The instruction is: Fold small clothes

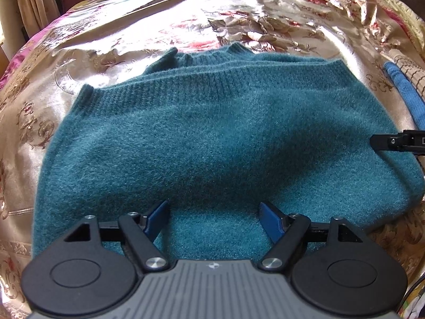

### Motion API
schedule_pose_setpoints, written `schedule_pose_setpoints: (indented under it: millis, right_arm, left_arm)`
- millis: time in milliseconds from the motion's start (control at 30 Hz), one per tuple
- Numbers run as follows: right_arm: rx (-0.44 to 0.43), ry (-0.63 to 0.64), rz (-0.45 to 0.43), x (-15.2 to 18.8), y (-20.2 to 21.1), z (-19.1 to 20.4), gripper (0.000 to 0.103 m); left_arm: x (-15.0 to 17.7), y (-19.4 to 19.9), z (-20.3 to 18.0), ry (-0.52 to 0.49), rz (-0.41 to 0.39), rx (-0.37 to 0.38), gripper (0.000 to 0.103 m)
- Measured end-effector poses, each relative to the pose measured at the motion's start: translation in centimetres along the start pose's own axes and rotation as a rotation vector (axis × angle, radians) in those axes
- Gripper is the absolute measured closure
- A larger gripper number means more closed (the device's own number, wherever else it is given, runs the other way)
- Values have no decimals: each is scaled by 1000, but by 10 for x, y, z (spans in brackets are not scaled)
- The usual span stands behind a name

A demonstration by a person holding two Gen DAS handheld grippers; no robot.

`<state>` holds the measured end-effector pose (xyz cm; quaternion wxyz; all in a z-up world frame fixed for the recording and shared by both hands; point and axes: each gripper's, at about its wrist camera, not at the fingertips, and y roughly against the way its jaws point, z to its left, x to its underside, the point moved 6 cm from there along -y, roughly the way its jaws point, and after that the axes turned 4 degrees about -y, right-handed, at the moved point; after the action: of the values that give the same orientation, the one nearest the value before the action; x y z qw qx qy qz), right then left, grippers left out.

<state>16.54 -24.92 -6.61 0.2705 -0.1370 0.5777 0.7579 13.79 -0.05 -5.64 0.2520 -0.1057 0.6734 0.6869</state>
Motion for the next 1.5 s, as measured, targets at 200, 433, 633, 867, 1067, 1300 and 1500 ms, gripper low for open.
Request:
schedule_pose_setpoints:
  millis: [200, 433, 633, 867, 1067, 1300, 1500]
  right_arm:
    - [-39, -22, 4, -3, -4, -3, 30]
    - [-113, -70, 19, -6, -9, -6, 30]
    - [-158, -73, 25, -8, -15, -4, 27]
    - [-186, -81, 28, -10, -19, -5, 27]
    - [-194, -82, 25, -10, -19, -5, 26]
    - [-200, -81, 25, -10, -20, -4, 26]
    - [-206, -82, 25, -10, -19, -4, 26]
  left_arm:
    - [-1, -2, 2, 7, 15, 11, 23]
    - [-2, -4, 2, 8, 23, 13, 22]
    - [-2, -5, 4, 24, 25, 15, 22]
    - [-3, -7, 8, 56, 52, 40, 21]
    - [-4, -8, 9, 74, 63, 47, 21]
    - [-3, -8, 14, 119, 69, 64, 21]
    - [-3, -8, 15, 127, 69, 65, 21]
